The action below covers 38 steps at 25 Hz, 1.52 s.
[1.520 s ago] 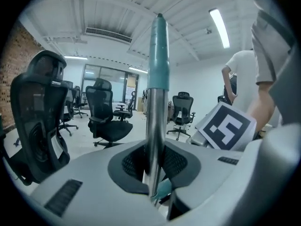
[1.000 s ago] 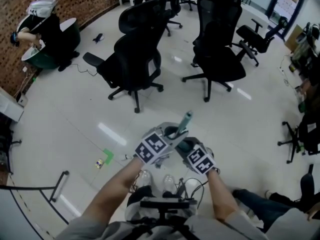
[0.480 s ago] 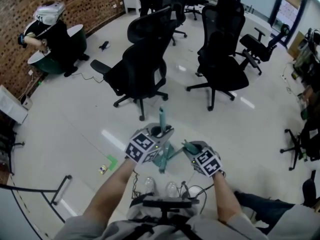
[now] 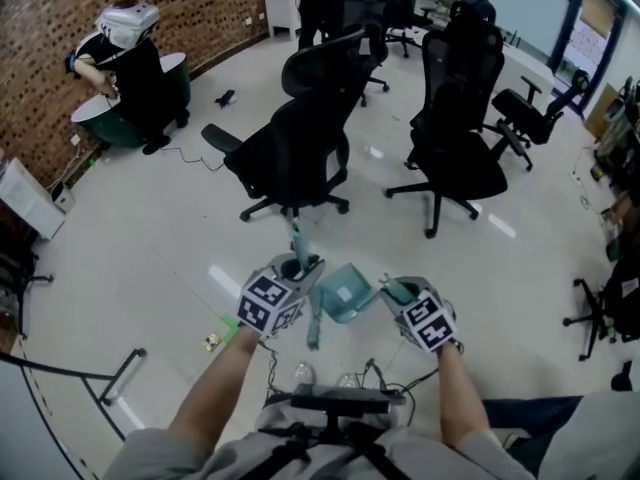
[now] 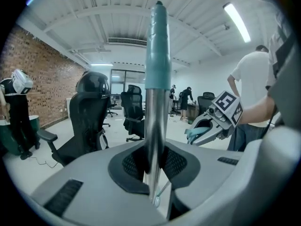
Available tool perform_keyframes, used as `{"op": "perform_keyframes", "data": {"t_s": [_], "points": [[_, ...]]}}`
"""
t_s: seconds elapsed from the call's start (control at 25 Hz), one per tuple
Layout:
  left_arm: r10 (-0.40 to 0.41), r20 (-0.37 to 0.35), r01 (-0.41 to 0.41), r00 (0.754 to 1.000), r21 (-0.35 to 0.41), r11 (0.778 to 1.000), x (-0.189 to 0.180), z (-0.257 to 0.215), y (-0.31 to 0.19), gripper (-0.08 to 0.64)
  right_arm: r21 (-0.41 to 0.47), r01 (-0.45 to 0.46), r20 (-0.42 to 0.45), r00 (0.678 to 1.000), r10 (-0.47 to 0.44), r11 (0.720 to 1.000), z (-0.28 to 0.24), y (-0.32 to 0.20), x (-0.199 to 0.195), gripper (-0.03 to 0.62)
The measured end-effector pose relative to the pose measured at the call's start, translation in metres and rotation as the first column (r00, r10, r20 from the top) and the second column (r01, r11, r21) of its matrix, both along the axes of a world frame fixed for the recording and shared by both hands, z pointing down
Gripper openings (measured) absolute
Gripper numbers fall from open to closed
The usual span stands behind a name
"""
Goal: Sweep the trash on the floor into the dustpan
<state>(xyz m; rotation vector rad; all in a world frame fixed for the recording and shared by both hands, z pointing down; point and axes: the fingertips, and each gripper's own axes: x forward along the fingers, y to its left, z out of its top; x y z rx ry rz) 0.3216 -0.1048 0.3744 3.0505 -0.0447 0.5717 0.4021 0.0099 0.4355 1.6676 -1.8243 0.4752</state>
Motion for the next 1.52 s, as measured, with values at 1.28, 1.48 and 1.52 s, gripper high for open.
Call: {"op": "perform_keyframes", "data": {"t_s": [1.28,1.48,1.52], "points": [[-0.191,-0.059,0.190,0.980,-0.028,0.981,-0.073,-0.003,-0.019,0.054,0.102,0.005,-0.013,1.000,-0.004,0.995,-0.061,-0.038,-0.038,0.103],[-0.198,-0.053,0.197,0.979,-0.028,0.980,-0.076,0.000,-0.017,0.054,0.106,0.006,-0.013,1.000,-0.004,0.994,-0.061,-0.037,-0.039,0.103],[-0.202,-0.051,0.201,0.978,-0.030,0.979,-0.077,0.002,-0.017,0.054,0.107,0.006,-0.010,1.000,-0.005,0.994,-0.061,-0.036,-0.039,0.103]]}}
